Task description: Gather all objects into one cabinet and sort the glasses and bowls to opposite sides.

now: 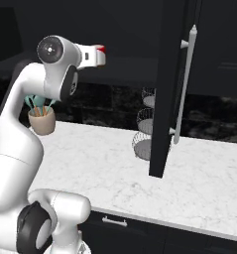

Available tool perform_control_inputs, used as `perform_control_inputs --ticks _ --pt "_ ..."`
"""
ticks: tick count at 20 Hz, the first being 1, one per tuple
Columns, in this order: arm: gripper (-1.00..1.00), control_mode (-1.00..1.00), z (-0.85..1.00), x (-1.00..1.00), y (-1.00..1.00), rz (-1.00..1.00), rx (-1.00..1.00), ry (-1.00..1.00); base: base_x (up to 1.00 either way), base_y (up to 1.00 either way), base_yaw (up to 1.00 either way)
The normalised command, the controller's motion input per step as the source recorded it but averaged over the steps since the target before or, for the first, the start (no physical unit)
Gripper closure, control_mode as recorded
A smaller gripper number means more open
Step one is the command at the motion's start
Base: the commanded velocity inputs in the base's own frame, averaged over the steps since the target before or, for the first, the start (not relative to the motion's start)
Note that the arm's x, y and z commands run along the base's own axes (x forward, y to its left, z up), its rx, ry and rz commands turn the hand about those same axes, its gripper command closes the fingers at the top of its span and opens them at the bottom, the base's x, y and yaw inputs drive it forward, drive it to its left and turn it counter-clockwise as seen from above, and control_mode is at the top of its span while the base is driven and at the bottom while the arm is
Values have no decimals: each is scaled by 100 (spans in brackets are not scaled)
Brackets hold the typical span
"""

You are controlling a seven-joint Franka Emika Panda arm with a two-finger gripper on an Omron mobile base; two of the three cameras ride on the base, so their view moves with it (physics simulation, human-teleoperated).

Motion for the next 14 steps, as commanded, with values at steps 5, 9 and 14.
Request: perform_control_inputs --ticks 5,9,14 --pt "-100 -100 0 44 0 0 0 0 0 0 0" --pt "-100 -100 0 51 0 0 0 0 0 0 0" --pt "-100 -100 0 48 0 0 0 0 0 0 0"
